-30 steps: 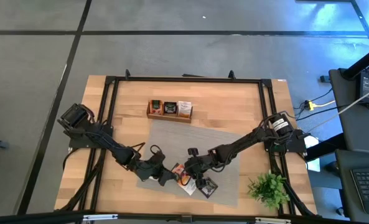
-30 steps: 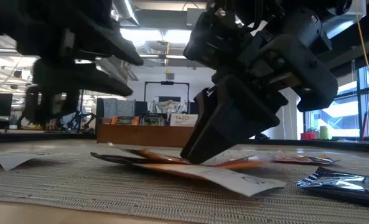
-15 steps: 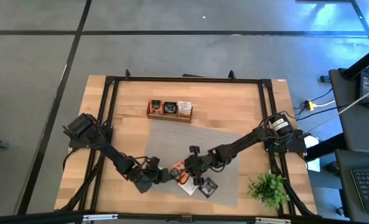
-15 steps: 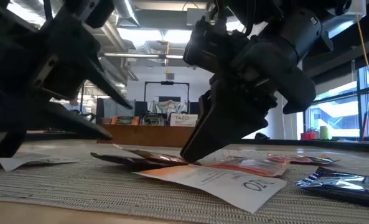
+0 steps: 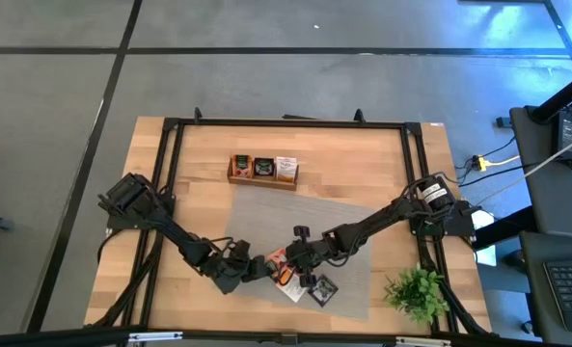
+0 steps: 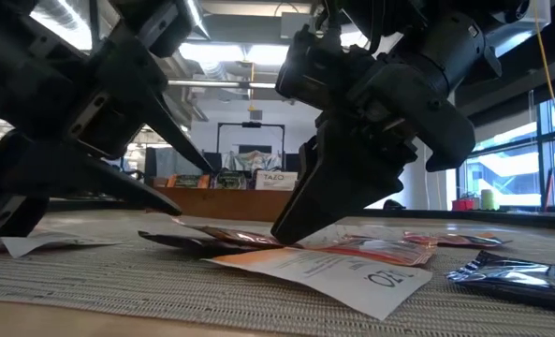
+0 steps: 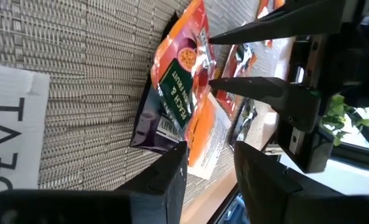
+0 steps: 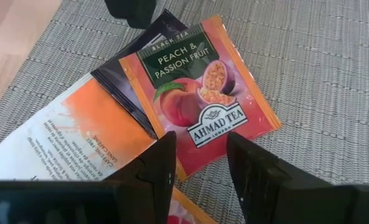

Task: Pick & Place Tea
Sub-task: Put the orange tea bag into the left section of the wooden organizer

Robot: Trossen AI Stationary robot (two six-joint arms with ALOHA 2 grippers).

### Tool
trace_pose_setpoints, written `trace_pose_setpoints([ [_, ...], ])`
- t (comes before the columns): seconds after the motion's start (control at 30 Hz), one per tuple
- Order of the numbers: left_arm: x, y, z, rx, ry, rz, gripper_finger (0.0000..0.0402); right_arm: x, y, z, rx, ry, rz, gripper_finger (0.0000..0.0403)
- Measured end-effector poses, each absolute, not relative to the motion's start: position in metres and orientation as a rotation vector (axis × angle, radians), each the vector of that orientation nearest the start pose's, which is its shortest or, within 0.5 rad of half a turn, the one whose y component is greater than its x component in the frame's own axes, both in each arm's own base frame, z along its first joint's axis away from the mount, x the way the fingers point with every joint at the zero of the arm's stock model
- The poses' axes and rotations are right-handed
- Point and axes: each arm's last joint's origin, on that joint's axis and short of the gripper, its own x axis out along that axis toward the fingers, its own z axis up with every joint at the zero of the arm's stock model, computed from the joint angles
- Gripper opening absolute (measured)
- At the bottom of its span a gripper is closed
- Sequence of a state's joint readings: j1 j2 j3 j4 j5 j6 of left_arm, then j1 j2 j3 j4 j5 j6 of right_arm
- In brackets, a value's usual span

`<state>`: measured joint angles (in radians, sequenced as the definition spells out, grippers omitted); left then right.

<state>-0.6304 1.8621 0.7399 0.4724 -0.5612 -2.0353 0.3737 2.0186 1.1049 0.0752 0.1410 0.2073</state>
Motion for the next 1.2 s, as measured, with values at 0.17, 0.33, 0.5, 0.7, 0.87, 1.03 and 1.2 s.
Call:
trace_pose_setpoints([
  [0.17, 0.278, -0.176, 0.104, -1.630, 0.425, 0.490, 0.0109, 0.370, 0.141, 0.112, -0.020, 0.829, 0.134, 0.0144],
  [0.33, 0.281, -0.173, 0.110, -1.592, 0.466, 0.476, 0.0084, 0.370, 0.141, 0.113, -0.020, 0.828, 0.135, 0.0144],
  [0.5, 0.272, -0.168, 0.119, -1.456, 0.588, 0.605, 0.0059, 0.370, 0.141, 0.112, -0.021, 0.828, 0.135, 0.0144],
  [0.7, 0.272, -0.168, 0.123, -1.502, 0.580, 0.618, 0.0048, 0.370, 0.141, 0.112, -0.020, 0.828, 0.137, 0.0144],
  [0.87, 0.273, -0.168, 0.122, -1.496, 0.574, 0.622, 0.0047, 0.370, 0.141, 0.112, -0.020, 0.829, 0.138, 0.0144],
  [1.03, 0.275, -0.165, 0.122, -1.458, 0.579, 0.610, 0.0047, 0.370, 0.141, 0.112, -0.020, 0.829, 0.137, 0.0144],
  [1.2, 0.275, -0.164, 0.122, -1.473, 0.588, 0.612, 0.0060, 0.370, 0.141, 0.112, -0.020, 0.829, 0.137, 0.0144],
])
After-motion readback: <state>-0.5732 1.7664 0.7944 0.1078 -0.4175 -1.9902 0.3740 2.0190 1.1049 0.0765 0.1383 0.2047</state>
